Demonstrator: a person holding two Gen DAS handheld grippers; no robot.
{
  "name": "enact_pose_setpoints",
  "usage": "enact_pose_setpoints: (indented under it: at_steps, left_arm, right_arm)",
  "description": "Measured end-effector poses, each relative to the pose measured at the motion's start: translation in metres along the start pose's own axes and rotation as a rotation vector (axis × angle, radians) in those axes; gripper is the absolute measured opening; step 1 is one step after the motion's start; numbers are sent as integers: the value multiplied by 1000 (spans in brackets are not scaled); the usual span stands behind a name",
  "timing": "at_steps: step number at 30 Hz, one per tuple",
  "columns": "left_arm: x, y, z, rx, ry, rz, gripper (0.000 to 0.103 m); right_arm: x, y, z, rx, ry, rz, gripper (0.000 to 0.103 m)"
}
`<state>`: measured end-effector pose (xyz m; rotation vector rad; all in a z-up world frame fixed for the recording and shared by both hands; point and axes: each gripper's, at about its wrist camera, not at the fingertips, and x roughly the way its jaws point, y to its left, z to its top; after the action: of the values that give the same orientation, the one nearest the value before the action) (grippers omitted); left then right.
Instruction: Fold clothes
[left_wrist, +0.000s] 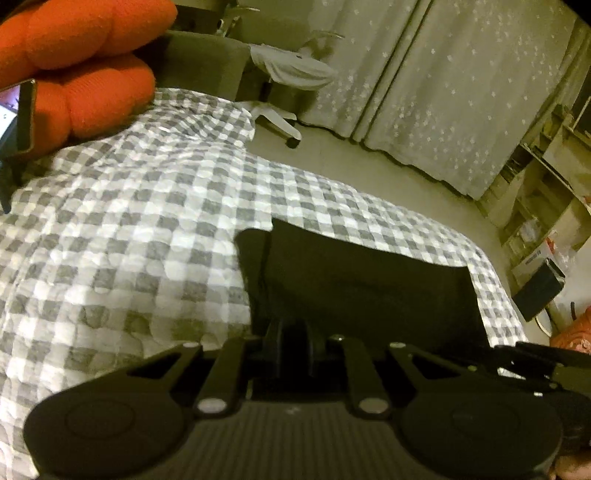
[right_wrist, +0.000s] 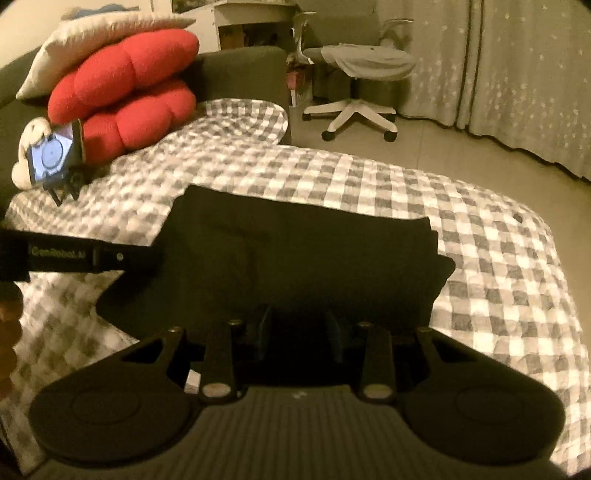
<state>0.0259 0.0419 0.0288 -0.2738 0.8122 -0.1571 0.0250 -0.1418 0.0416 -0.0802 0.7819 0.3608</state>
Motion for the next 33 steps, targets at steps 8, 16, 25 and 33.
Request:
enact_pose_setpoints:
  at_steps: [8, 16, 25, 33]
  left_arm:
    - [5, 6, 0, -12, 38, 16, 15]
    - [1, -5, -8, 49, 42, 45, 15]
    - [-2, -9, -11, 62, 56, 74, 15]
    - [-12, -15, -8, 94, 12, 79, 15]
  right_arm:
    - [-15, -6, -2, -3, -58, -18, 38]
    - [-9, -2, -11, -33, 11, 28, 38]
    - [-18, 11, -10, -92, -41, 85, 39]
    - [-5, 15, -15, -105, 3, 67, 39]
